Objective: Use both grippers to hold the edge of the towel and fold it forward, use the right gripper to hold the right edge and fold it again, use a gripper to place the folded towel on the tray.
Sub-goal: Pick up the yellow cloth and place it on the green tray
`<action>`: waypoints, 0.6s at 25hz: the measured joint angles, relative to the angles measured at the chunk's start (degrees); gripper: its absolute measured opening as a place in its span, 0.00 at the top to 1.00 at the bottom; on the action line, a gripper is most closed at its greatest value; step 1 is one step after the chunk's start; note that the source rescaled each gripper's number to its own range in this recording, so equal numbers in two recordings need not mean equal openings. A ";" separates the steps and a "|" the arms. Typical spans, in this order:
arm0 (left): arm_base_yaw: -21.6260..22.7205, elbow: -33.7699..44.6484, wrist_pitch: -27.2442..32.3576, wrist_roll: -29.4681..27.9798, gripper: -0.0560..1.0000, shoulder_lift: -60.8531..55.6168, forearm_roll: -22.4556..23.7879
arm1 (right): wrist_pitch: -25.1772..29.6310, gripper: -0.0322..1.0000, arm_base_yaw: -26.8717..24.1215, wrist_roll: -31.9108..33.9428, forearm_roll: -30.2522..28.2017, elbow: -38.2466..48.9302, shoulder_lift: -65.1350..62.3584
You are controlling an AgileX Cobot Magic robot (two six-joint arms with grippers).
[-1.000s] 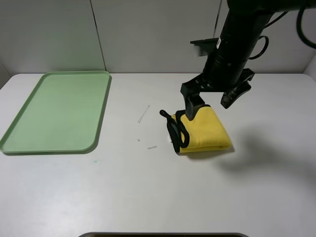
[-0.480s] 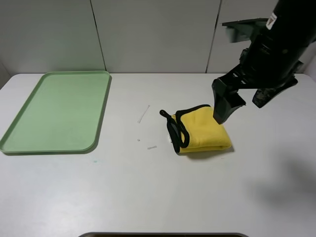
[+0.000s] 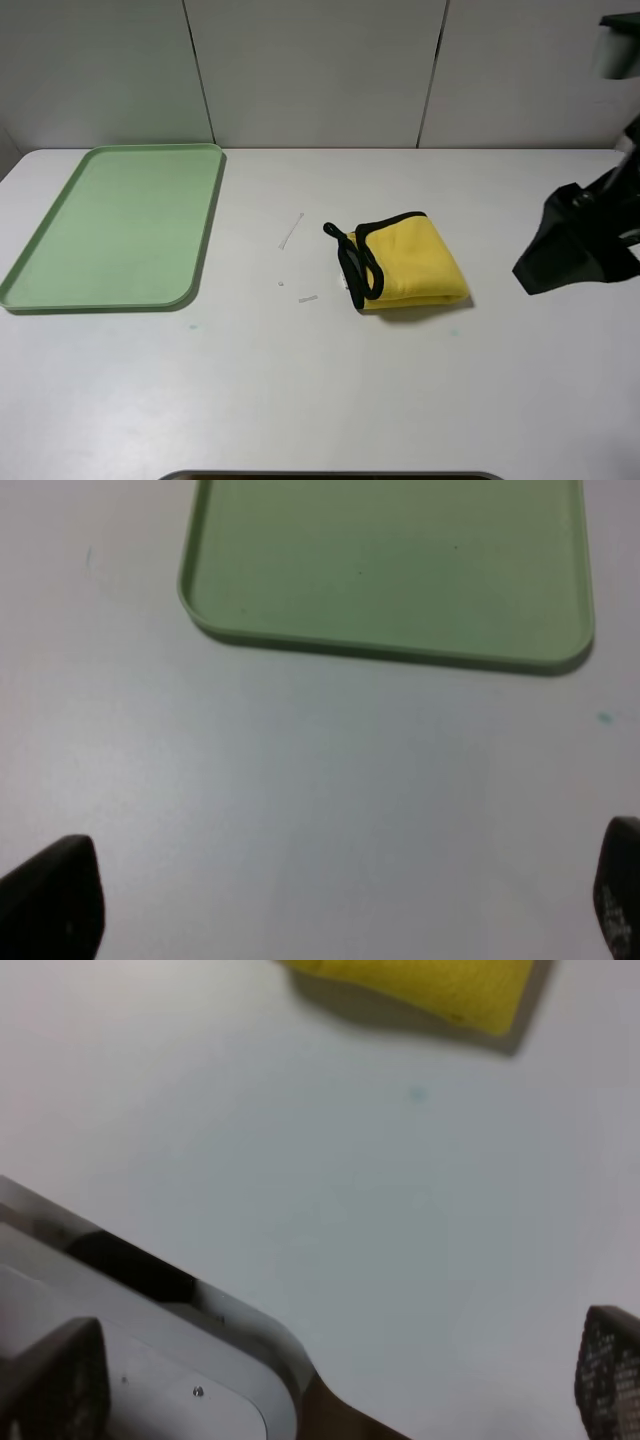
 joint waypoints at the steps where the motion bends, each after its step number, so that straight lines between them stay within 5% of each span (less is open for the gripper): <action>1: 0.00 0.00 0.00 0.00 0.02 0.00 0.00 | 0.00 0.00 0.00 0.23 0.00 0.63 -2.01; 10: 0.00 0.00 0.00 0.00 0.02 0.00 0.00 | 0.04 0.00 -0.23 2.15 0.05 8.58 -19.75; 15: 0.00 0.00 0.00 0.00 0.02 0.00 0.00 | -2.03 0.00 -6.86 2.33 0.17 14.14 -31.17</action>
